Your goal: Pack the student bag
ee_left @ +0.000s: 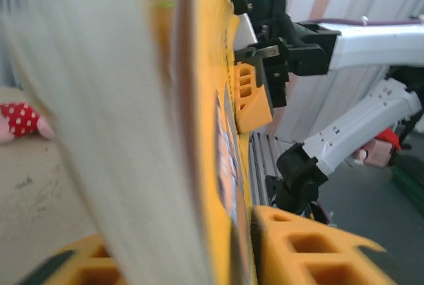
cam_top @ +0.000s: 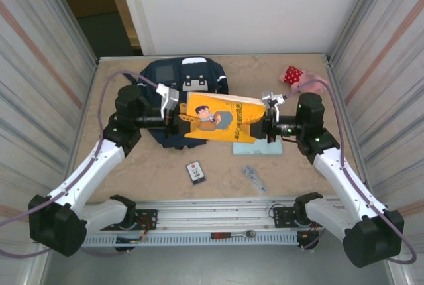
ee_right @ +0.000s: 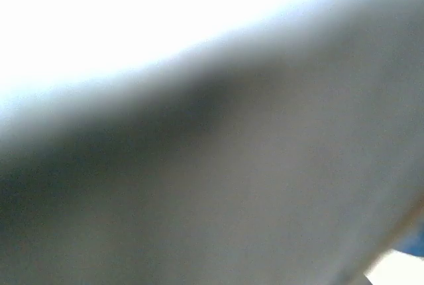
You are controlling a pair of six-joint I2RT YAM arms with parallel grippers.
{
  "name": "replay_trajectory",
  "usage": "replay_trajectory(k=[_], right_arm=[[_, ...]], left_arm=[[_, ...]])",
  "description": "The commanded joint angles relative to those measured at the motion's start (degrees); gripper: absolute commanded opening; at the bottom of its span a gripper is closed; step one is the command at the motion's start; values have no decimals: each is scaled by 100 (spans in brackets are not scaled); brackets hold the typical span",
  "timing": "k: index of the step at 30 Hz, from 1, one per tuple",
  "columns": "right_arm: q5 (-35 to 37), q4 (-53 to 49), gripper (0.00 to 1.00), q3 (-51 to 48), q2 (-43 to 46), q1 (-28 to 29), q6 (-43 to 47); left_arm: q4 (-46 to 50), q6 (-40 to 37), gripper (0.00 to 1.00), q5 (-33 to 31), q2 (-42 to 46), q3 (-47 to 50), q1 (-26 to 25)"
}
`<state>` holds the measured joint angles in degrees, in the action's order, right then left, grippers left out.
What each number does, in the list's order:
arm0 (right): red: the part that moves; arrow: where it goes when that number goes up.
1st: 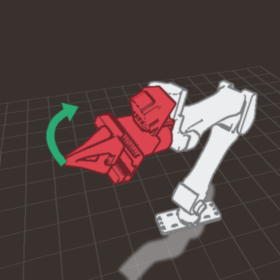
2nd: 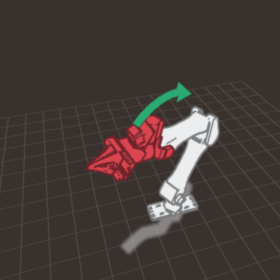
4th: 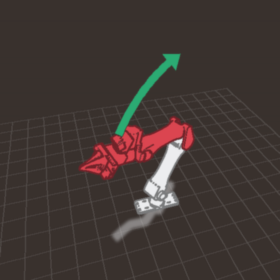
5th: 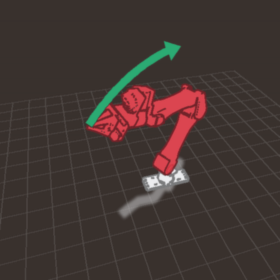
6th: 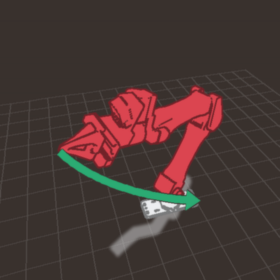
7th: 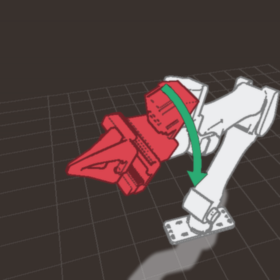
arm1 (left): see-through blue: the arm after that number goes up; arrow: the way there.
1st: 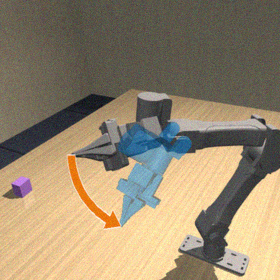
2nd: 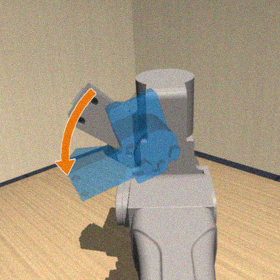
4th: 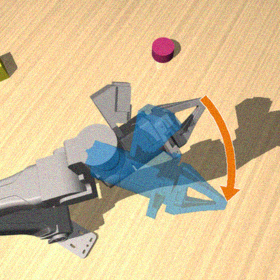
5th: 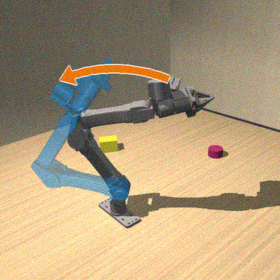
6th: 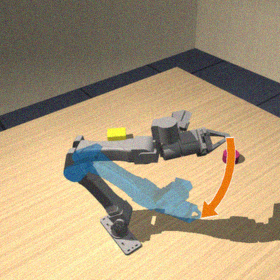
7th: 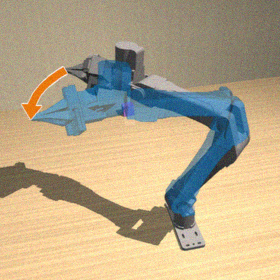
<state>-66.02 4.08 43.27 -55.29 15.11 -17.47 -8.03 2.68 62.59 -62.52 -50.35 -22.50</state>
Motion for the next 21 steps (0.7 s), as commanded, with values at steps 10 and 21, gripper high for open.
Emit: replay_trajectory(k=[10,21], right_arm=[[2049,-1502,0,-9,22,-1122,-1608],[2507,-1731,0,-62,-88,-604,-1525]], left_arm=[[4012,-4162,85,-3087,-501,-673,559],[3479,-4829,89,-3888,-2425,-1376,193]])
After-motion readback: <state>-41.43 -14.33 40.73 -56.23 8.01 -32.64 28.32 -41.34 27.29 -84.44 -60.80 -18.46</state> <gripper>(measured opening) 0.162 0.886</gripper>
